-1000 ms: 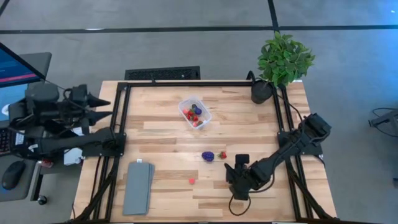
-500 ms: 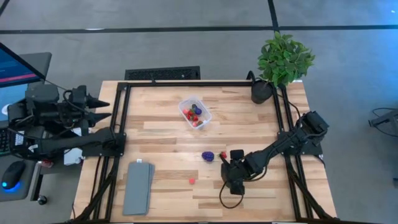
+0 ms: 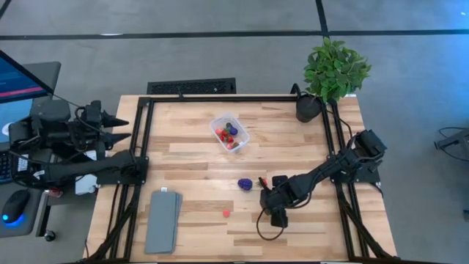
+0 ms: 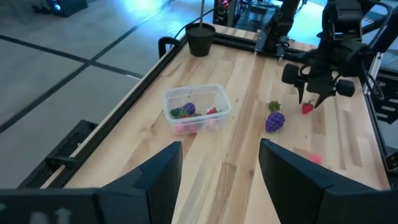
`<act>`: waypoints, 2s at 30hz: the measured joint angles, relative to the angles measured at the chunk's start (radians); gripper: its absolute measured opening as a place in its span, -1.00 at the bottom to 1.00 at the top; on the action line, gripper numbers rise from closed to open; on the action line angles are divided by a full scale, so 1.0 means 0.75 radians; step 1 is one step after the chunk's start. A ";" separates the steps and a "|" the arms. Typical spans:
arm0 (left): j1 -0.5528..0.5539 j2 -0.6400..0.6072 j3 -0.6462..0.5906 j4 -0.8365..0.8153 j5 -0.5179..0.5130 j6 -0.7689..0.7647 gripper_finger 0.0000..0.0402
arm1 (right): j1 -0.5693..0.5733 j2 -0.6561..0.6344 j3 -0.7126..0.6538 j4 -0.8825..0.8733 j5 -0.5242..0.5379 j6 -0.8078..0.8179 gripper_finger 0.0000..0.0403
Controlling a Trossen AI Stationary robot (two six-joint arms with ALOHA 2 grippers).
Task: Pick and placing Produce into tupperware
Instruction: Put the strawberry into the transparent container
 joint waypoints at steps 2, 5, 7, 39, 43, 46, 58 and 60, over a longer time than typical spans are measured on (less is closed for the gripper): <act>0.000 0.000 0.000 0.000 -0.003 0.000 0.01 | 0.000 0.000 -0.013 0.014 -0.002 0.000 0.19; 0.000 0.000 0.000 0.000 -0.012 -0.001 0.01 | 0.000 0.000 -0.017 0.022 -0.006 -0.001 0.19; 0.000 0.000 0.000 0.000 -0.025 -0.001 0.01 | -0.007 0.000 -0.017 0.025 -0.005 -0.001 0.19; 0.000 0.000 0.000 0.003 -0.030 -0.014 0.01 | -0.063 0.073 -0.014 0.057 -0.061 -0.011 -0.14; 0.000 0.000 0.000 0.003 -0.028 -0.006 0.01 | -0.063 0.074 -0.014 0.058 -0.060 -0.007 -0.06; 0.000 0.000 0.000 0.002 -0.026 0.002 0.01 | -0.063 0.074 -0.015 0.059 -0.061 -0.001 -0.07; 0.000 0.000 0.000 0.003 -0.028 0.023 0.01 | -0.073 0.068 -0.016 0.058 -0.070 -0.001 -0.06; 0.000 0.000 0.000 0.003 -0.028 0.025 0.01 | -0.078 0.068 -0.016 0.058 -0.076 -0.001 -0.05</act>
